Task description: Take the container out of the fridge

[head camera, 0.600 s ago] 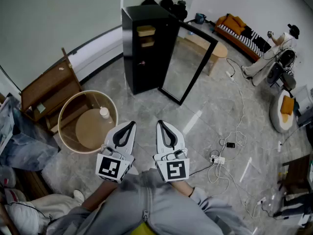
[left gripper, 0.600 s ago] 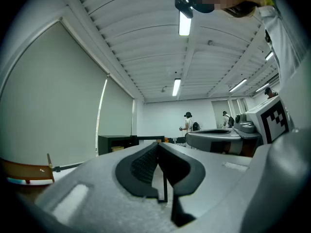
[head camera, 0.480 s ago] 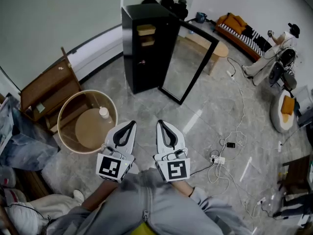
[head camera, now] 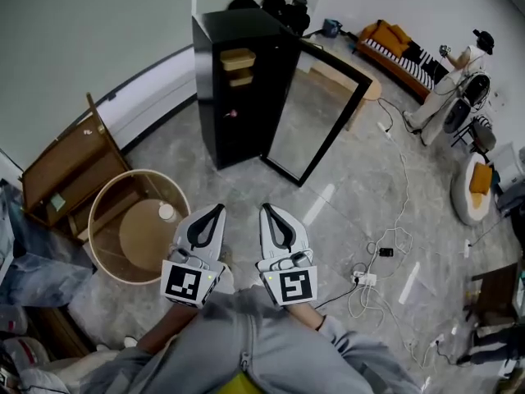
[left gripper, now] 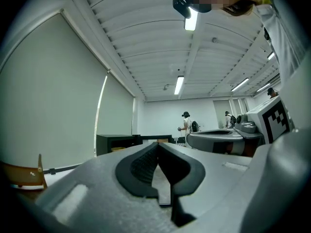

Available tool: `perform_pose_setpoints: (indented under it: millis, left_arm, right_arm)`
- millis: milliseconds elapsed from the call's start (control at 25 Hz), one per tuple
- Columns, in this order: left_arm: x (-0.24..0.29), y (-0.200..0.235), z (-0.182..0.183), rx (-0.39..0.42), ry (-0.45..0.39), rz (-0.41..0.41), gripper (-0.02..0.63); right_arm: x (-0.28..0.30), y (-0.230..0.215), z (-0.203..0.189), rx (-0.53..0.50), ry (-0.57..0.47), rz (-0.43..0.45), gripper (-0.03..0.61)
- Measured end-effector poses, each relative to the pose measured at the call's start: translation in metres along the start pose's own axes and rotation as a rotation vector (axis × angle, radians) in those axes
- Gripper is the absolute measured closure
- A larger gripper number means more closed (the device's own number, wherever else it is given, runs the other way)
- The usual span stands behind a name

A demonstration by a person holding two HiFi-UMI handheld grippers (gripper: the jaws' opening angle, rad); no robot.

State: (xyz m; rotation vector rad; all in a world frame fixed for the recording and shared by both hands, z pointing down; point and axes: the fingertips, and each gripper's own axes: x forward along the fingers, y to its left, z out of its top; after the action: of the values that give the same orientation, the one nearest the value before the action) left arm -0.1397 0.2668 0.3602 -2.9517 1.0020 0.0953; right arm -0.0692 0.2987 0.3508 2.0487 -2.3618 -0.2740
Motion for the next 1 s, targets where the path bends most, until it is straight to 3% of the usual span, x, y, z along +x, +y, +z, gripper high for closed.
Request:
perform_pose_setpoints:
  millis: [440, 800, 1000]
  left_arm:
    - [0.123, 0.114, -0.021, 0.015, 0.004, -0.047, 0.617]
    - [0.179, 0.162, -0.041, -0.004, -0.01, -0.061, 0.617]
    - [0.197, 0.18, -0.051, -0.024, 0.025, -0.062, 0.617]
  right_arm:
    - [0.16, -0.049, -0.027, -0.02, -0.003, -0.05, 0.581]
    - [0.225, -0.063, -0.052, -0.013, 0.025, -0.053, 0.581]
    - [0.253, -0.069, -0.063, -0.026, 0.05, -0.031, 0.581]
